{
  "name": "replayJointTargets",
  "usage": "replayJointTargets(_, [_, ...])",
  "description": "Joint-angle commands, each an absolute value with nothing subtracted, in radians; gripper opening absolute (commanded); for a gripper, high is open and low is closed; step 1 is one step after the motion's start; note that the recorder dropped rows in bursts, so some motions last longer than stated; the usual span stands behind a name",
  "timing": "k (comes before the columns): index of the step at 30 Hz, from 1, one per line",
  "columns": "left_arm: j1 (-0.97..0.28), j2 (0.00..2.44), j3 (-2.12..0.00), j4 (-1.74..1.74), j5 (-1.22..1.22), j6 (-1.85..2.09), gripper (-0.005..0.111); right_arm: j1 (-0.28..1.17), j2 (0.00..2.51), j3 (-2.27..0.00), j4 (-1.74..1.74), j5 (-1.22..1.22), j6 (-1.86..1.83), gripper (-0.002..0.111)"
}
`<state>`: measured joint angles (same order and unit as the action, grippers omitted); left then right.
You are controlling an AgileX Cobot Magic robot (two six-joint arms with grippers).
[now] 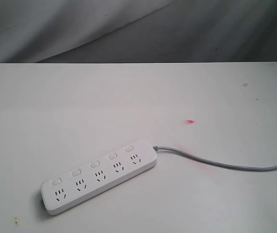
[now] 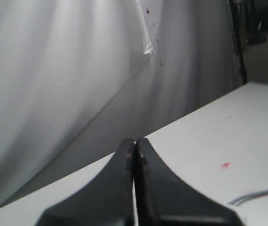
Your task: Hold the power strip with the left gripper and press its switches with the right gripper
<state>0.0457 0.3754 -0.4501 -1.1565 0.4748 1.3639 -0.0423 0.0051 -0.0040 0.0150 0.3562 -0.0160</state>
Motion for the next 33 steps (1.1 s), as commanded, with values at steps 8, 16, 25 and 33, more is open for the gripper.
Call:
replayJointTargets(8, [0.042,0.282,-0.449,-1.303,0.373,1.201,0.001,-0.048,0.0,0.0,0.019,0.34,-0.015,0.0])
replayJointTargets(16, [0.042,0.256,-0.502,-0.769,0.288,0.523,0.001,-0.048,0.0,0.0,0.019,0.34,-0.015,0.0])
replayJointTargets(25, [0.042,0.201,-0.514,-0.324,0.291,0.145,0.001,-0.048,0.0,0.0,0.019,0.34,-0.015,0.0])
replayJointTargets(33, [0.042,0.186,-0.514,-0.207,0.354,0.018,0.001,-0.048,0.0,0.0,0.019,0.34,-0.015,0.0])
